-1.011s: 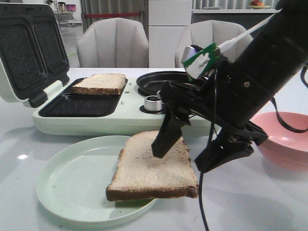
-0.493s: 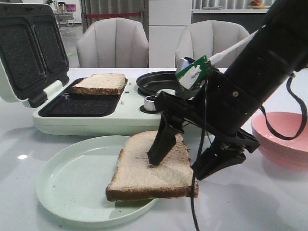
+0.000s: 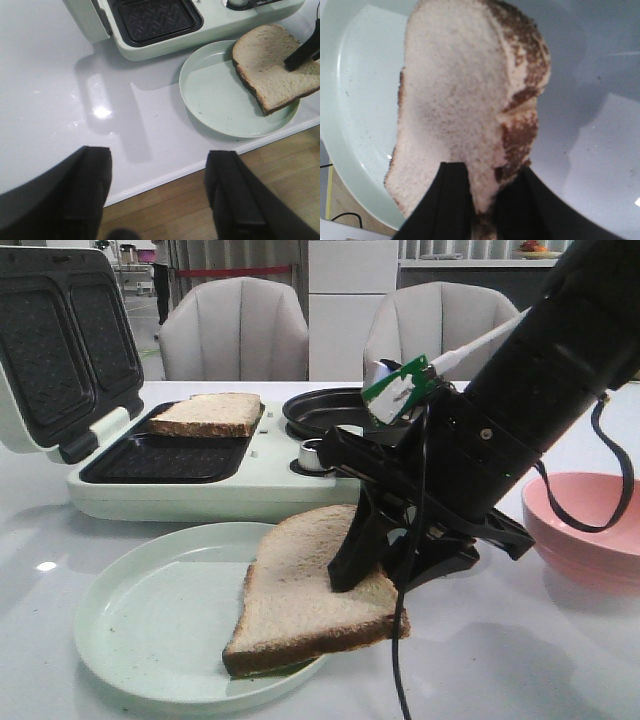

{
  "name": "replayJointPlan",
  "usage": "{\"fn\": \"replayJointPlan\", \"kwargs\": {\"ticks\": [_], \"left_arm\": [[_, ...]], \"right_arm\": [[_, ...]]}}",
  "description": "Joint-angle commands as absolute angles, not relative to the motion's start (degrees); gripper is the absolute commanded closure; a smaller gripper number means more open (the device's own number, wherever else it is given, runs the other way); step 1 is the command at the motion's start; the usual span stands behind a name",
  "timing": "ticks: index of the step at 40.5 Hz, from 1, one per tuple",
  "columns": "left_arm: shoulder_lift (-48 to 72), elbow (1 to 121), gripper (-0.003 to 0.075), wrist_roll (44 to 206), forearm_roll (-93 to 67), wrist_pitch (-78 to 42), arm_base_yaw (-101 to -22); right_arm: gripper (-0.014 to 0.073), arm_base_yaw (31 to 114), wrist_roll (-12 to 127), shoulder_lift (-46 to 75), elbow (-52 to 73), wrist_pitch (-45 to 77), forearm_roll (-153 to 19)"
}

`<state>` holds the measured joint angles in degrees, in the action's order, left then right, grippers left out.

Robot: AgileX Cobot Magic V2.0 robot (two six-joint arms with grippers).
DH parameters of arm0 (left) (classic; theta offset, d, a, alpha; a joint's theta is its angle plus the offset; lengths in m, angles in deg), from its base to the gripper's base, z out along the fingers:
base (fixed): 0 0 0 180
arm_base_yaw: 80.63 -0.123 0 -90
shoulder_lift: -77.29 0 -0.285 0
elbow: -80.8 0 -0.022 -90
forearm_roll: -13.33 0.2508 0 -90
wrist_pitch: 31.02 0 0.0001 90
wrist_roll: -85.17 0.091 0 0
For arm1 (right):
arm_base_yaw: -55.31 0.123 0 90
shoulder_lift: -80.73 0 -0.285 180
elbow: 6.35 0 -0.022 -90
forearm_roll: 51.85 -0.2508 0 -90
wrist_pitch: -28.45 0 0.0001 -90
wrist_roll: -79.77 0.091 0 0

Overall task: Make breakfast with bread and shrimp
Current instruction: 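Reach the right gripper to the remaining bread slice and grasp it, then lift the bread with the right gripper over the first slice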

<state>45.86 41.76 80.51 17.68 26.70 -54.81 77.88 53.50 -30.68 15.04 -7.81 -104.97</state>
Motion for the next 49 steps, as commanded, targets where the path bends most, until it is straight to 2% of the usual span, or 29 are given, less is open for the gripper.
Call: {"fn": "replayJointPlan", "kwargs": {"ticks": [1,8,31,41,49], "left_arm": [[45.48,43.31,0.0265,79.77,18.03,22.9,-54.48],[45.48,43.31,0.0265,79.77,18.03,22.9,-54.48],[45.48,43.31,0.0265,79.77,18.03,23.0,-54.48],[45.48,43.31,0.0265,79.77,18.03,23.0,-54.48],[45.48,43.31,0.0265,79.77,18.03,23.0,-54.48]], "right_arm": [[0.046,78.01,52.34,-28.22,13.77,-8.86,-105.4],[0.0498,78.01,52.34,-26.49,13.77,-9.53,-105.4],[0.0498,78.27,52.34,-10.98,9.85,-10.38,-110.65],[0.0498,83.59,52.18,-13.53,3.19,-0.47,-113.86],[0.0498,85.89,52.18,-21.44,-6.33,2.88,-113.86]]}}
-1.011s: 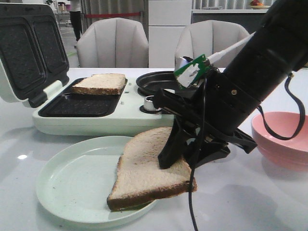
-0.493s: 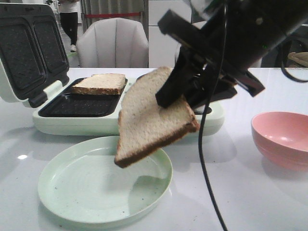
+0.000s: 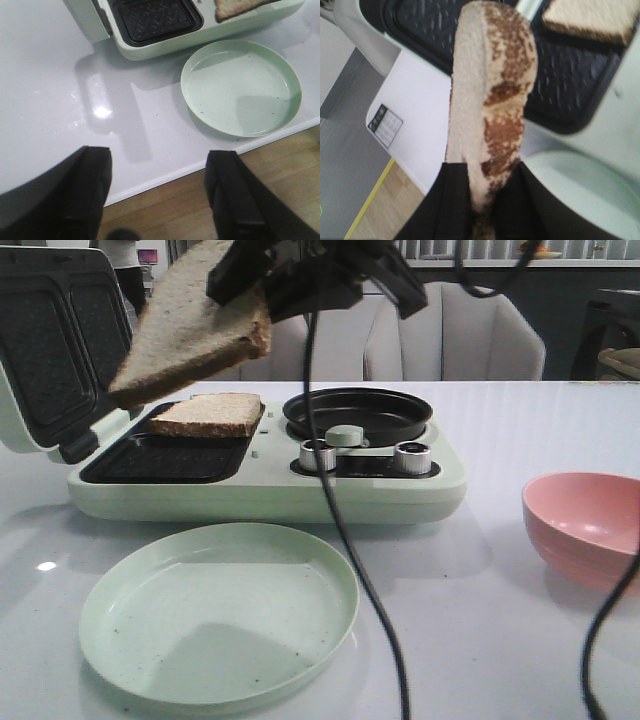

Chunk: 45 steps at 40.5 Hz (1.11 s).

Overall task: Make breakfast with bread and shrimp
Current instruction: 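Lift the bread with the right gripper over the first slice, then lay the bread on the first slice and open the right gripper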

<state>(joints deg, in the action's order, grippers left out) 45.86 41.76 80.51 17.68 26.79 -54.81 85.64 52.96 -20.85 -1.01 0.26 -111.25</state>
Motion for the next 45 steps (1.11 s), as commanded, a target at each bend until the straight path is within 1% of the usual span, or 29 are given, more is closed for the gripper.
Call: {"fn": "replayJointPlan", "kwargs": {"ticks": [1,15,18,20,22,24,26,28,30,33,38,45], "left_arm": [[45.48,43.31,0.0265,79.77,18.03,23.0,-54.48],[45.48,43.31,0.0265,79.77,18.03,23.0,-54.48],[45.48,43.31,0.0265,79.77,18.03,23.0,-54.48],[45.48,43.31,0.0265,79.77,18.03,23.0,-54.48],[45.48,43.31,0.0265,79.77,18.03,23.0,-54.48],[45.48,43.31,0.0265,79.77,18.03,23.0,-54.48],[45.48,43.31,0.0265,79.77,18.03,23.0,-54.48],[45.48,43.31,0.0265,79.77,18.03,23.0,-54.48],[45.48,43.31,0.0265,79.77,18.03,23.0,-54.48],[45.48,43.31,0.0265,79.77,18.03,23.0,-54.48],[45.48,43.31,0.0265,79.77,18.03,23.0,-54.48],[45.48,43.31,0.0265,79.77,18.03,23.0,-54.48]], "right_arm": [[0.0498,85.89,52.18,-22.94,-7.95,2.8,-113.86],[0.0497,85.94,52.18,-40.93,-24.87,1.82,-113.86],[0.0489,85.94,52.18,-43.85,-26.97,2.23,-114.19],[0.0464,85.94,52.18,-45.43,-27.97,2.73,-114.6],[0.0413,85.94,52.18,-46.53,-28.66,3.54,-114.6],[0.0336,85.89,52.18,-47.07,-28.8,4.47,-114.6],[0.0232,85.77,52.18,-47.19,-28.8,5.01,-114.6],[0.0149,85.62,52.18,-47.19,-28.8,5.31,-114.6],[0.0081,85.26,52.18,-47.19,-28.8,5.31,-114.53],[0.0019,84.49,52.18,-47.19,-28.8,4.56,-114.47],[0.0028,83.08,52.18,-46.51,-28.8,1.4,-113.46],[0.0092,81.72,52.18,-42.35,-28.8,-2.46,-109.05]]}}
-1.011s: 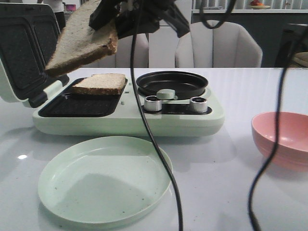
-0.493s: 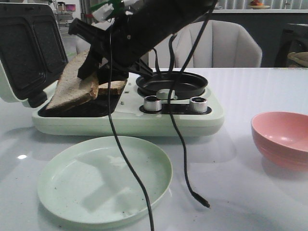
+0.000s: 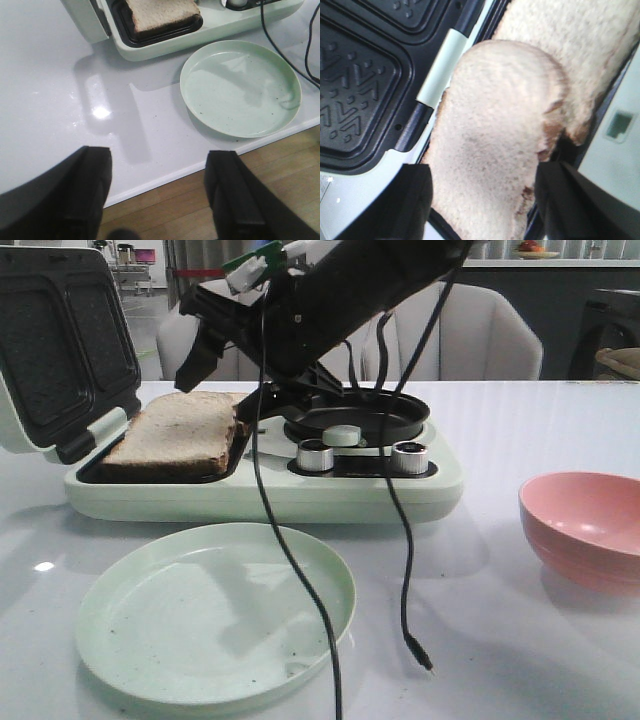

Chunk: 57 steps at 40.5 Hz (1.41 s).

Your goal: Make breakfast with bread and shrimp

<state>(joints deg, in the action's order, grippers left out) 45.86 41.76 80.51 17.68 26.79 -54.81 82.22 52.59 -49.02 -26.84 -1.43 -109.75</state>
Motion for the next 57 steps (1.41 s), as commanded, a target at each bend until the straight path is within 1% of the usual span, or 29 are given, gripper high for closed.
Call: {"fn": "replayJointPlan", "kwargs": {"ticks": [1,7,12,16,21,33,40,43,48,57], "left_arm": [[45.48,43.31,0.0265,79.77,18.03,23.0,-54.48],[45.48,43.31,0.0265,79.77,18.03,23.0,-54.48],[45.48,43.31,0.0265,79.77,18.03,23.0,-54.48],[45.48,43.31,0.0265,79.77,18.03,23.0,-54.48],[45.48,43.31,0.0265,79.77,18.03,23.0,-54.48],[45.48,43.31,0.0265,79.77,18.03,23.0,-54.48],[45.48,43.31,0.0265,79.77,18.03,23.0,-54.48],[45.48,43.31,0.0265,79.77,18.03,23.0,-54.48],[45.48,43.31,0.0265,79.77,18.03,23.0,-54.48],[45.48,43.31,0.0265,79.77,18.03,23.0,-54.48]], "right_arm": [[0.0098,81.72,52.57,-41.11,-28.8,-3.0,-107.24],[0.0099,81.92,57.73,-34.87,-28.74,-7.56,-96.84],[0.0099,83.14,64.77,-28.57,-26.53,-10.84,-83.32],[0.0099,84.68,69.33,-22.37,-20.67,-9.73,-73.47],[0.0099,85.46,72.78,-12.93,-8.92,-7.0,-65.9],[0.0099,85.46,74.17,7.83,15.87,-6.68,-60.69],[0.0099,85.41,81.31,18.79,26.44,-6.95,-55.81],[0.0099,85.41,83.94,23.4,29.71,-7.24,-53.8],[0.0099,85.41,84.39,29.62,33.49,-10.15,-52.38],[0.0099,85.41,84.39,38.59,35.55,-13.69,-51.85]]}}
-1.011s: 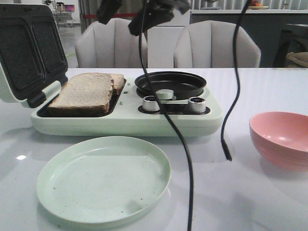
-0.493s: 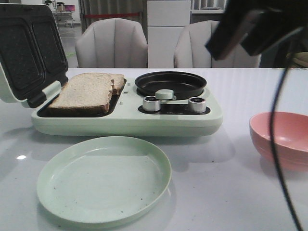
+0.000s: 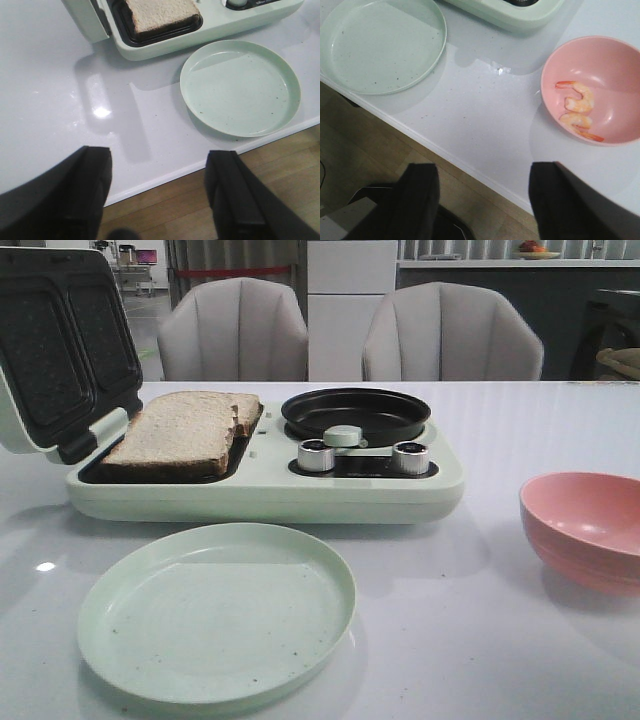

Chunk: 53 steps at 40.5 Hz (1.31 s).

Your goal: Make breakfast with bread and shrimp

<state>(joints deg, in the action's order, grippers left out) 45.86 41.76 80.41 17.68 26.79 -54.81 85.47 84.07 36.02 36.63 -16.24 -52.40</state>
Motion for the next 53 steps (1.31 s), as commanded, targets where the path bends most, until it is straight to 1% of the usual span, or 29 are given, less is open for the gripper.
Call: {"fn": "replayJointPlan", "kwargs": {"ticks": [1,8,13,19,28,30,33,38,42,46,49,53], "left_arm": [[45.48,43.31,0.0265,79.77,18.03,23.0,-54.48],[45.48,43.31,0.0265,79.77,18.03,23.0,-54.48],[45.48,43.31,0.0265,79.77,18.03,22.67,-54.48],[45.48,43.31,0.0265,79.77,18.03,19.14,-54.48],[45.21,43.09,0.0265,79.77,17.59,18.83,-54.48],[44.34,43.24,0.0271,79.77,17.81,20.23,-54.48],[41.02,44.19,0.0323,79.77,20.05,24.64,-54.48],[34.99,46.65,0.0449,79.77,24.4,30.51,-54.48],[30.11,48.39,0.0547,79.77,26.02,31.17,-54.48],[24.85,50.59,0.0624,79.68,29.3,31.47,-55.15],[20.69,52.44,0.0619,79.68,30.29,31.43,-57.11],[15.16,55.52,0.0619,80.17,30.19,30.34,-62.24]], "right_arm": [[0.0099,85.41,84.39,39.01,35.62,-13.69,-51.85],[0.0099,85.41,84.39,41.95,35.63,-13.12,-51.85],[0.0099,85.41,84.39,42.01,35.63,-13.09,-51.85],[0.0099,85.41,84.39,42.01,35.63,-14.08,-51.85],[0.0099,85.41,84.39,42.01,35.63,-14.14,-51.85],[0.0099,85.41,84.39,42.01,35.63,-14.14,-51.85],[0.0099,85.41,84.39,42.01,35.63,-14.14,-51.85],[0.0099,85.41,84.39,42.01,35.63,-14.14,-51.85],[0.0099,85.41,84.39,42.01,35.63,-14.14,-51.85],[0.0099,85.41,84.39,42.01,35.63,-14.14,-51.85],[0.0099,85.41,84.39,42.01,35.63,-14.14,-51.85],[0.0099,85.41,84.39,42.01,35.63,-14.14,-51.85]]}}
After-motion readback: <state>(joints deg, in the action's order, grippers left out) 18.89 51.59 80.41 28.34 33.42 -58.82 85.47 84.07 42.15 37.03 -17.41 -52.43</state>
